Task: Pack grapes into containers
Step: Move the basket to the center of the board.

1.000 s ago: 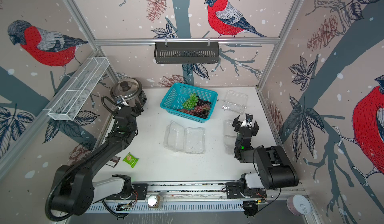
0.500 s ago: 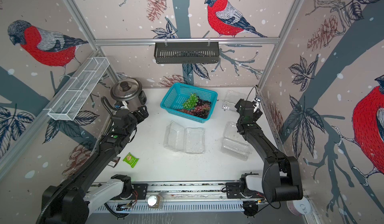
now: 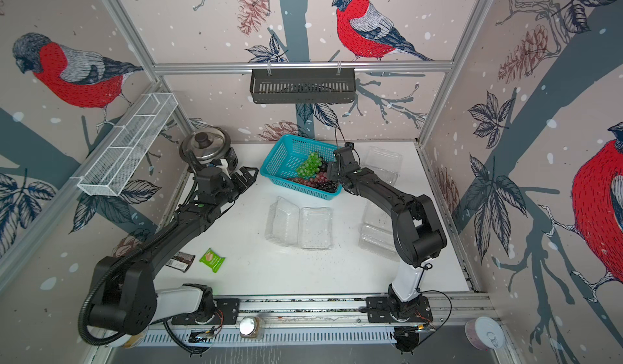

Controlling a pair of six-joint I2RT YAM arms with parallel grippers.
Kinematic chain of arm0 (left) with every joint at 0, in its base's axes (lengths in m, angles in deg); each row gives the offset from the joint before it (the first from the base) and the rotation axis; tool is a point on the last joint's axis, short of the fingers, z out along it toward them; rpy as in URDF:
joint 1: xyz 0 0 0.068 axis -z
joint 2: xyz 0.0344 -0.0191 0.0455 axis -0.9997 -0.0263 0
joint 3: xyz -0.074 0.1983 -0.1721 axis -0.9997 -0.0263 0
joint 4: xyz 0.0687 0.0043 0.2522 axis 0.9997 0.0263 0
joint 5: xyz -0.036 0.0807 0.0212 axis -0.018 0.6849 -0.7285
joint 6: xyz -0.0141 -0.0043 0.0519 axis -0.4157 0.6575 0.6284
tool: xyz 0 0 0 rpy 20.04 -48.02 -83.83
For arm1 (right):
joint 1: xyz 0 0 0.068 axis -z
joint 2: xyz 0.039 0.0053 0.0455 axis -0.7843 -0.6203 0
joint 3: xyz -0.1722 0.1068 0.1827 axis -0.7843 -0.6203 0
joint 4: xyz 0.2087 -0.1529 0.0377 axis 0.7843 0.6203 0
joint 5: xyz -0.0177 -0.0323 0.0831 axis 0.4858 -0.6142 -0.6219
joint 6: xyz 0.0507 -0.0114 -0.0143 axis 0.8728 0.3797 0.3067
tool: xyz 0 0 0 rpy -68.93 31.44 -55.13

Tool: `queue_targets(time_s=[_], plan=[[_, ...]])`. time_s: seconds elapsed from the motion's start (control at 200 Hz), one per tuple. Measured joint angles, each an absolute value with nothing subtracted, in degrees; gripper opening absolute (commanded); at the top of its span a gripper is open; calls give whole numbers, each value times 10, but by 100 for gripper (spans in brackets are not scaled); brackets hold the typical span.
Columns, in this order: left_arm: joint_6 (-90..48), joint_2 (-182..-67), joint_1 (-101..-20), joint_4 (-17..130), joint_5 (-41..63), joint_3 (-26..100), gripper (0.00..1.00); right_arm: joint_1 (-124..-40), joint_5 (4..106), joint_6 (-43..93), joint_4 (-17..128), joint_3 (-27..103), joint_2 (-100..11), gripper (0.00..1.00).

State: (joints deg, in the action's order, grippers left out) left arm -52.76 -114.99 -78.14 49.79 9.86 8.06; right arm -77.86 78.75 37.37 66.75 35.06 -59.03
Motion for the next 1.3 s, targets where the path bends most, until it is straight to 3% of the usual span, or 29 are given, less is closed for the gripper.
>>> queue_targets(time_s=[0.385,0.585,1.026,1.126,1.301], plan=[[-529,-1153,-782,499,69,74,98,-778,796,373,707,319,-581,69],[-529,-1165,-782,497,67,69,98,-777,782,371,705,328,-608,48],[-541,-1186,-796,494,47,45,98,-765,775,343,709,491,-742,28],[-543,-1192,-797,495,40,43,98,-760,776,341,709,518,-761,27],[-544,-1192,-802,489,38,43,98,-756,772,331,717,600,-815,16]])
